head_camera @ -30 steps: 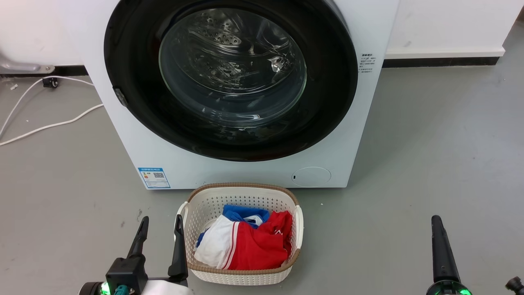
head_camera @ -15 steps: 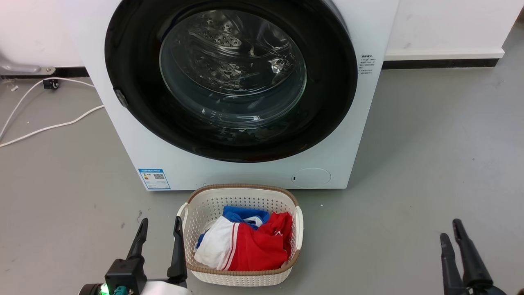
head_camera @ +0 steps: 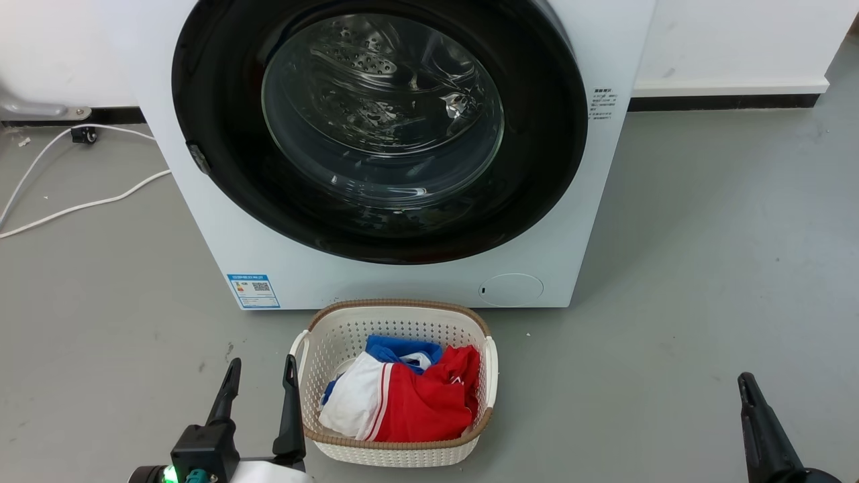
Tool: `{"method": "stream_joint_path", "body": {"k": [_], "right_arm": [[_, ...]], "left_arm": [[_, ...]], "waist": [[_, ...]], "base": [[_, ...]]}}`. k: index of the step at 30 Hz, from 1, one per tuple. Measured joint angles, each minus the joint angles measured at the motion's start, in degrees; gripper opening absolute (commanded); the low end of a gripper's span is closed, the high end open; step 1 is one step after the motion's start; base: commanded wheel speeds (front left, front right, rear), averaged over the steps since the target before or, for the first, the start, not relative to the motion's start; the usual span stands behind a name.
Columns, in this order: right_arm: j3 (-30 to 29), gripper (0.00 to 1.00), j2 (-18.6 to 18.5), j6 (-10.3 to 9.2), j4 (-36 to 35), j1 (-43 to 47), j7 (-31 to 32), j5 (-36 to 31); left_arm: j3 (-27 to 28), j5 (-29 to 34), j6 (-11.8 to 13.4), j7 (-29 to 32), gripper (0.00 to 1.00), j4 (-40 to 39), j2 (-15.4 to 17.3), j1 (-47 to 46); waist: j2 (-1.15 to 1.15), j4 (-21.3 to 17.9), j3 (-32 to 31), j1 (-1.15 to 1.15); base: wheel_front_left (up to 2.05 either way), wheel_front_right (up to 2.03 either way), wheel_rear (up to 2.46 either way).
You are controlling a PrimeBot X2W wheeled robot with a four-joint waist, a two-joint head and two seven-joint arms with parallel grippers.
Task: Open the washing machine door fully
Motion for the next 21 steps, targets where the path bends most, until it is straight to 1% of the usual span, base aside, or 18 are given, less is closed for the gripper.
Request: {"method": "stream_joint_path", "body": {"k": [8,13,17,21], "right_arm": [[-2.14,0.0,0.82,0.0,2.01,-0.57,1.33,-1.09],[-5.78,0.0,0.68,0.0,4.26,-4.8,2.68,-0.87],[-9.05,0.0,-0.97,0.0,6.47,-9.33,4.54,-0.86],[-11.35,0.0,-3.53,0.0,9.47,-14.98,6.27,-1.62]], "left_arm": [[0.19,0.33,0.27,0.0,1.0,-0.36,0.0,0.0],[0.13,0.4,0.27,0.0,1.0,-0.7,0.0,-0.07],[0.07,0.51,0.27,0.0,1.0,-1.31,0.0,-0.58],[0.02,0.98,0.29,0.0,1.0,-2.19,0.0,-1.96]], "waist": [[0.0,-0.01,0.39,0.0],[0.0,0.06,1.27,0.0],[0.0,0.32,2.63,0.0],[0.0,0.64,4.89,0.0]], "base": [[0.0,0.0,0.0],[0.0,0.0,0.0],[0.0,0.0,0.0],[0.0,0.0,0.0]]}}
